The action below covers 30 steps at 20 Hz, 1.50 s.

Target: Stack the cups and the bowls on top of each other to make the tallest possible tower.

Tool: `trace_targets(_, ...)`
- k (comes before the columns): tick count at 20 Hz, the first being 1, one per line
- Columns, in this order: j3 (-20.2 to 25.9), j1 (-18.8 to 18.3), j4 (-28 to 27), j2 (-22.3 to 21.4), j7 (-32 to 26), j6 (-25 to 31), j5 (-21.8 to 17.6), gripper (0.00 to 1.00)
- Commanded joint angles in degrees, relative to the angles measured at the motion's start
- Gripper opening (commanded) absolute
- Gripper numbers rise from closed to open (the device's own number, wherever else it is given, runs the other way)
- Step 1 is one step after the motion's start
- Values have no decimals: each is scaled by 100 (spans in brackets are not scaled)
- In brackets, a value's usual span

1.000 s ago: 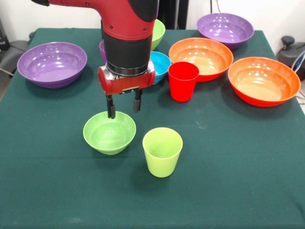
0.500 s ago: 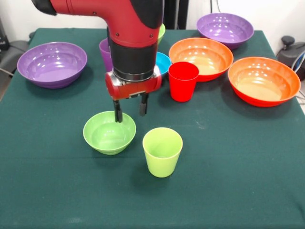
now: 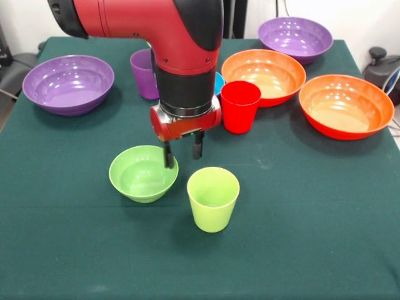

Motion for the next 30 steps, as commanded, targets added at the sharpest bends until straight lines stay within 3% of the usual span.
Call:
trace_targets(1, 313, 59, -187, 209, -548, -172, -422, 0)
trace_targets(10, 373, -26, -496, 247, -1054, -19, -585, 0)
trace_targets(13, 421, 132, -888, 398, -1126, 143, -602, 0)
trace_targets(19, 437, 191, -1068, 472, -1135, 203, -595, 0)
trace_targets(30, 139, 285, -510, -497, -892, 599, -443, 0)
